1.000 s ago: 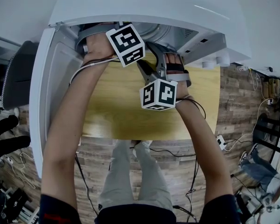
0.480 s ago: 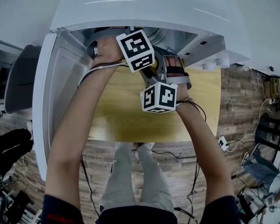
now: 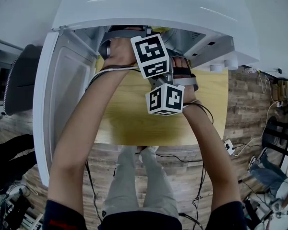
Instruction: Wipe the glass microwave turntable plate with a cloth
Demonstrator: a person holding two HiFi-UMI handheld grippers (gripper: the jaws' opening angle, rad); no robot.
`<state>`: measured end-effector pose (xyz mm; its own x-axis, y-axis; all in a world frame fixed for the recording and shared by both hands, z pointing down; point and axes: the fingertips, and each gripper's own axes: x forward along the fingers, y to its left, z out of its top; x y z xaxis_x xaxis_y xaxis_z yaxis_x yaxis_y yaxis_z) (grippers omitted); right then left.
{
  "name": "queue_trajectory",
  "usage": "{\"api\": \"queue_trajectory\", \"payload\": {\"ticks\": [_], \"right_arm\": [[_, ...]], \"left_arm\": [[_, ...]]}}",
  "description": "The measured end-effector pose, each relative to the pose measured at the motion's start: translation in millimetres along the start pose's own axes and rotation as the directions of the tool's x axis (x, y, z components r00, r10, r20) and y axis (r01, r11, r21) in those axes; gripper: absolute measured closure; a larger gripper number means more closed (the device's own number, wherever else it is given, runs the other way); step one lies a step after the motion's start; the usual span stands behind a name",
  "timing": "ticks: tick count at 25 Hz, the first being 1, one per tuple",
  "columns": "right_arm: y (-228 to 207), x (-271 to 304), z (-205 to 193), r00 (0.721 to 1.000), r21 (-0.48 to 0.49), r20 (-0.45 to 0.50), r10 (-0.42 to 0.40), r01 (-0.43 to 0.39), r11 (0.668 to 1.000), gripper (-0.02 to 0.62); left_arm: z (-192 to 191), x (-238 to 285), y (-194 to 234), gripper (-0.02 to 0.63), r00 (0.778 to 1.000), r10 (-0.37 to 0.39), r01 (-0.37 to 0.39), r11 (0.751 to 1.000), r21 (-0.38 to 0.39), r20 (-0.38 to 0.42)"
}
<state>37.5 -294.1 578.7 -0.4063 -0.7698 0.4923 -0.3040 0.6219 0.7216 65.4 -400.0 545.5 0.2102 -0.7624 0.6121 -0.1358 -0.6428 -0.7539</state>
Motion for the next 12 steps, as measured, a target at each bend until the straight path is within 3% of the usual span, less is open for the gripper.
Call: {"api": "queue_trajectory", "payload": {"ticks": [12], "right_arm": [[0.7, -0.1, 0.4, 1.000, -0.005, 0.002, 0.004, -0.004, 1.000, 0.305]], "left_arm": [[-3.6, -0.4, 0.9, 0.548, 1.000, 0.004, -0.004, 1.000, -0.013, 0.014]]}}
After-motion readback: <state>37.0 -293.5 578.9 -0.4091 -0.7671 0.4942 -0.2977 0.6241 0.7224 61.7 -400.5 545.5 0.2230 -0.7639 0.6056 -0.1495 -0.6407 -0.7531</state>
